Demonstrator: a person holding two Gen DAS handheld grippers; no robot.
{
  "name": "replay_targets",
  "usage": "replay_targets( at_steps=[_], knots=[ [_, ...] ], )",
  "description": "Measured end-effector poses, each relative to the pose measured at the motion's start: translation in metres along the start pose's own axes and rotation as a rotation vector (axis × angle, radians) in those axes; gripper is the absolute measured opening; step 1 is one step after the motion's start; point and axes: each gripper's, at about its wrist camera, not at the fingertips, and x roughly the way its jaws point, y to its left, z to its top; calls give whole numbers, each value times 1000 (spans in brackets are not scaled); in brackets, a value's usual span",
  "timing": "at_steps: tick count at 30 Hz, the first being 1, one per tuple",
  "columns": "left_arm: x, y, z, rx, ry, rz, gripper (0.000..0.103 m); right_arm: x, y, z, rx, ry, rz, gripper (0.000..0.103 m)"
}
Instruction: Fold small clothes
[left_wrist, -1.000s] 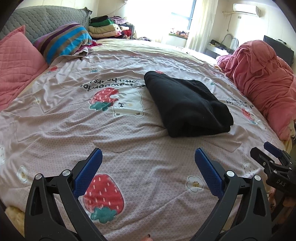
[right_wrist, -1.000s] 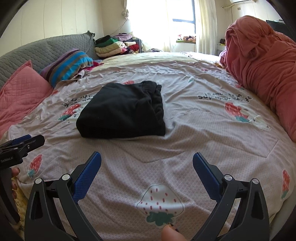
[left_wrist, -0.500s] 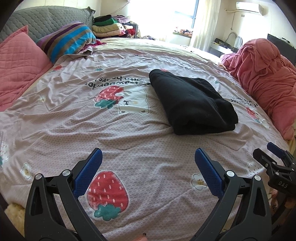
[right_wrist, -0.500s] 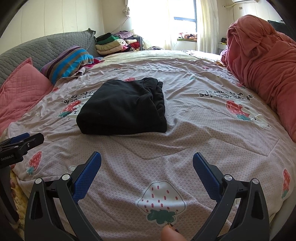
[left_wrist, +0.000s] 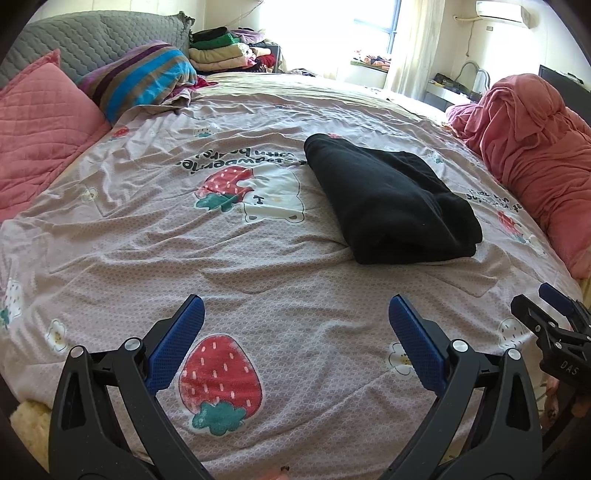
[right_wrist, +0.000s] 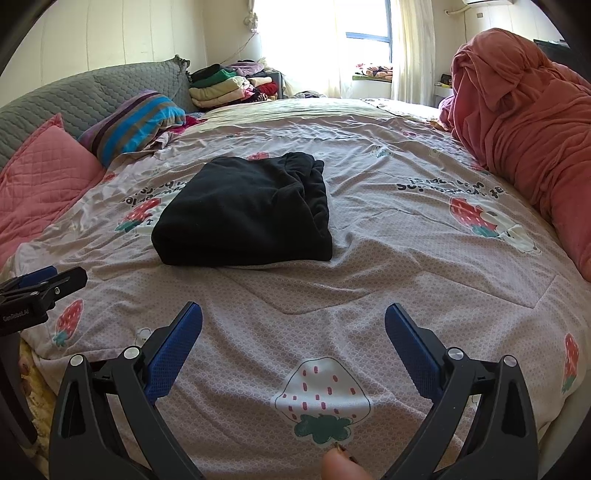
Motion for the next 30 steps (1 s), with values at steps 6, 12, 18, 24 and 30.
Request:
replay_targets(
  at_steps=[6, 12, 18, 24, 30],
  knots=[
    [0, 0, 0, 0, 1, -1, 94, 0, -1, -1, 5, -8, -8, 99],
    [-2, 1, 0, 0, -2, 4, 94, 0, -3, -1, 10, 1, -8, 99],
    [-3, 4, 0, -4, 3, 3, 94, -1, -1, -1, 5, 0, -9, 99],
    [-3, 4, 0, -2, 5, 7, 94, -1, 2, 0, 1, 9, -7, 99],
    [-3, 3, 0, 3, 9, 14, 94, -1, 3, -1, 2, 8, -7, 99]
  ],
)
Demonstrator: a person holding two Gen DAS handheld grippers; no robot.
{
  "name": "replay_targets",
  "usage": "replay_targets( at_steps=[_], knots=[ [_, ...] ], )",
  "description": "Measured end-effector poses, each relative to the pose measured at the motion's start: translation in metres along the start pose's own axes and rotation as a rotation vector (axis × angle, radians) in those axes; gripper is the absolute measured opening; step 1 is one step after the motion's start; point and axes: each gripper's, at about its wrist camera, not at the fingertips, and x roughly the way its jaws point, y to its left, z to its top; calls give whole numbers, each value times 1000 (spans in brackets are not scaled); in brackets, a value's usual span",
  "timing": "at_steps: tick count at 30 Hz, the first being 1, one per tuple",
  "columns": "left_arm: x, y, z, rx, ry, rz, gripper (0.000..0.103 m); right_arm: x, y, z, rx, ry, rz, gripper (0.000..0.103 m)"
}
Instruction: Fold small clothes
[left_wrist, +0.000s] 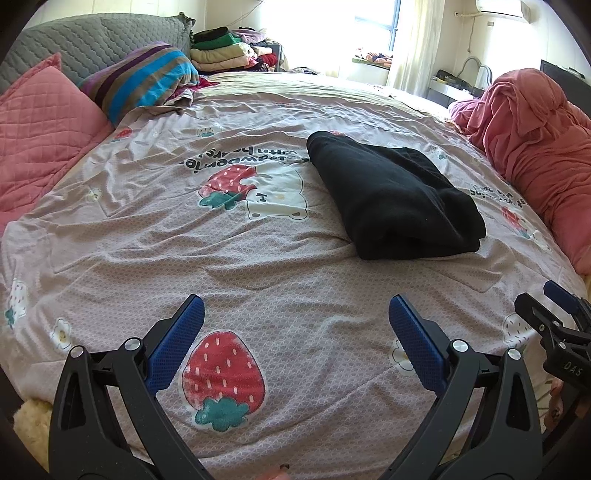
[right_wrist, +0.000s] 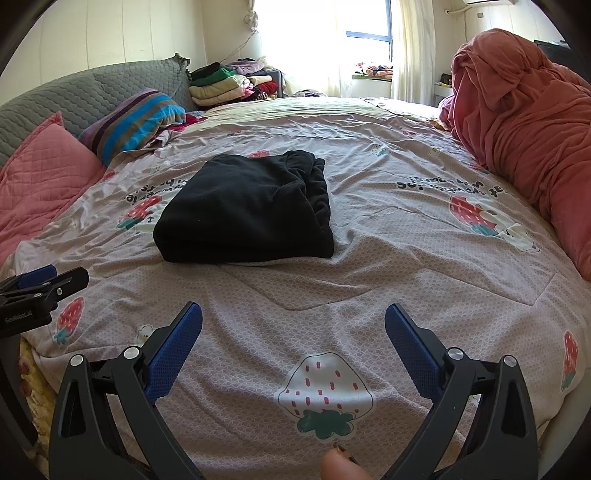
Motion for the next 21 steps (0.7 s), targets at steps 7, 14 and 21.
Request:
replay_targets(
  at_steps=[7, 14, 21],
  knots=[
    [0, 0, 0, 0, -1, 1, 94, -2, 1, 0, 0, -7, -3, 99],
    [-1, 1, 0, 0, 0, 1, 94, -3, 1, 0, -1, -7, 0, 99],
    [0, -1, 0, 0, 0, -1, 94, -4, 1, -2, -1, -6, -3, 99]
  ],
)
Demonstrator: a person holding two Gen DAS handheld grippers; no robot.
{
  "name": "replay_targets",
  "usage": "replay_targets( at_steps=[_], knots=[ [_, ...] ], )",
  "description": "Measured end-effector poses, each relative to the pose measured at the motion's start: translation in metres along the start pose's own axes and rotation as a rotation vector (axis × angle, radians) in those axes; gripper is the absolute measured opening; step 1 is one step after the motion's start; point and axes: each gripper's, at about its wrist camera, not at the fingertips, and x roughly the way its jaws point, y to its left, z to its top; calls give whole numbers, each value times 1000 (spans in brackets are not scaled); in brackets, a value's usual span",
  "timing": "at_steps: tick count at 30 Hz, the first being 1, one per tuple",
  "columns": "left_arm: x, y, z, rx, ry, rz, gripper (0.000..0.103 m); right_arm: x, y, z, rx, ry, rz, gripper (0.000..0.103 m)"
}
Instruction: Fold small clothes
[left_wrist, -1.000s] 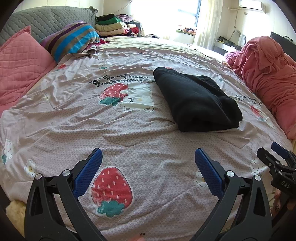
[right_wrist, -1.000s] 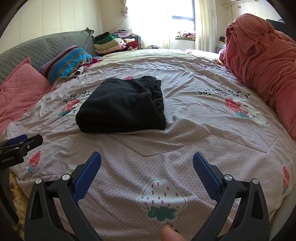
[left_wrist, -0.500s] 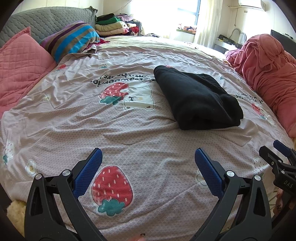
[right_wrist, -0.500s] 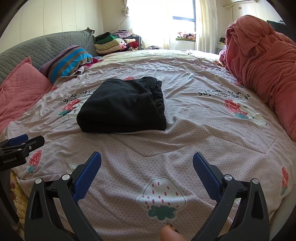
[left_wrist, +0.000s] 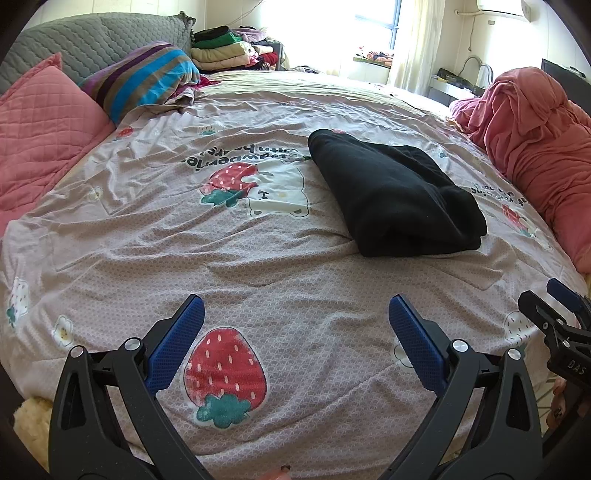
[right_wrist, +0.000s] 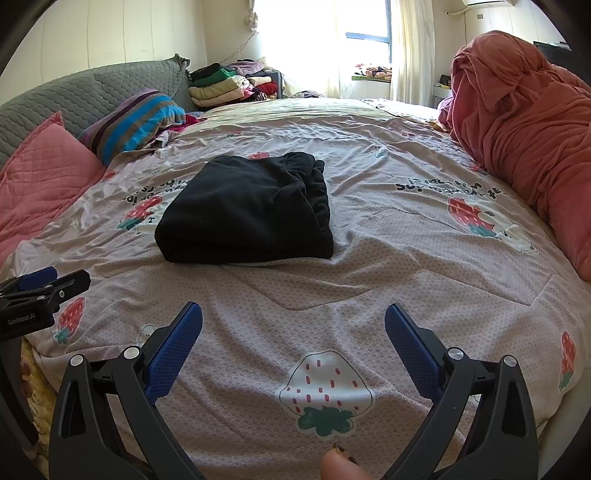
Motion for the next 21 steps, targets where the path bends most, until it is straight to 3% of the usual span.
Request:
replay_targets(
  at_steps=[10, 14, 18, 21],
  knots=[
    [1, -4, -4, 27, 6, 12, 94, -1, -5, -1, 4, 4, -19, 99],
    [1, -6, -5, 30, 12, 10, 94, -4, -21, -3, 46, 4, -85, 98],
    [0, 12, 0, -31, 20, -10, 94, -22, -81, -9, 219, -41, -287, 98],
    [1, 37, 10, -91, 22, 0, 94, -47, -169, -25, 406, -63, -568, 98]
  ],
)
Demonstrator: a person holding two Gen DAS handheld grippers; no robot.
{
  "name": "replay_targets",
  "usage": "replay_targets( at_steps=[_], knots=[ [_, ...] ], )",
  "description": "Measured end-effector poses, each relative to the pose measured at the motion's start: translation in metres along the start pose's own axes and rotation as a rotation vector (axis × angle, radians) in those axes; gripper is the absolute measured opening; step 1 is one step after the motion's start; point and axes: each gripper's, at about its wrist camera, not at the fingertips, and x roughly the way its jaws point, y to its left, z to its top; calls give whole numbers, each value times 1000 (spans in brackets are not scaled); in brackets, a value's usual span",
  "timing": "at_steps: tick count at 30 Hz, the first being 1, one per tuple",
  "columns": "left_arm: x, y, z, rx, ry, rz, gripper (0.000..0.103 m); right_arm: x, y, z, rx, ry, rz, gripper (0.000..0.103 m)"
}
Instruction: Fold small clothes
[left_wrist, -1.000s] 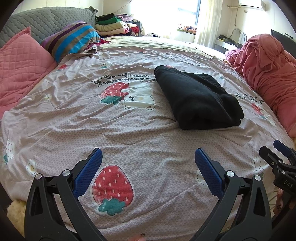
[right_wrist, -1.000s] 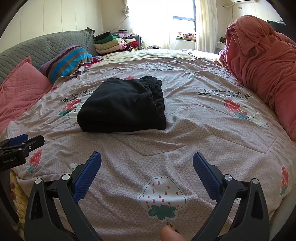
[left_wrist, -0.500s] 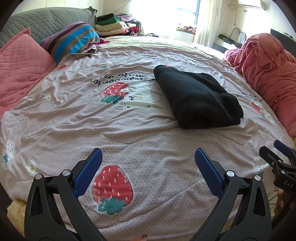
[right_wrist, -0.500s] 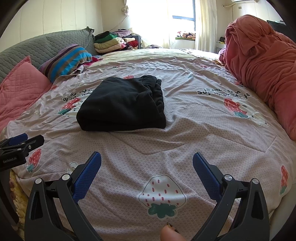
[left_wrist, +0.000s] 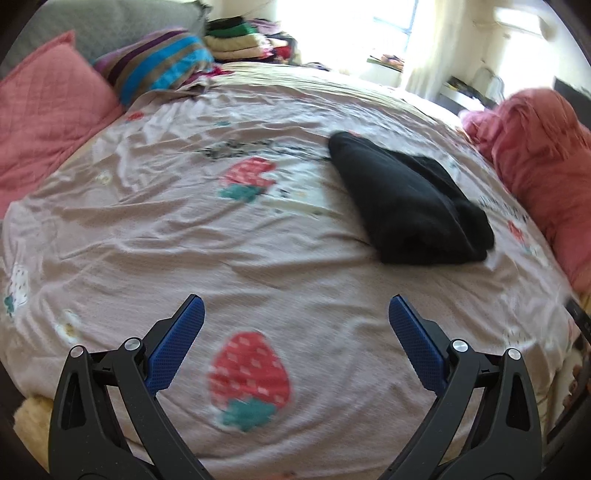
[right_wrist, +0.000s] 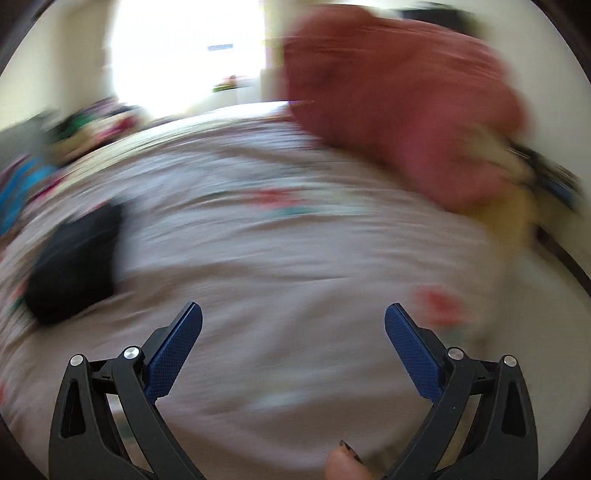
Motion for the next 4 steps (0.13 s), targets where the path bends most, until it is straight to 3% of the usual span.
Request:
replay_targets(
  at_steps=[2, 4],
  knots=[
    [0, 20, 11, -43, -3, 25, 94, 14, -60, 7, 95, -15, -204, 98],
    [-1, 50, 26, -96, -22, 65, 94, 30, -127, 10, 214, 48, -384, 98]
  ],
)
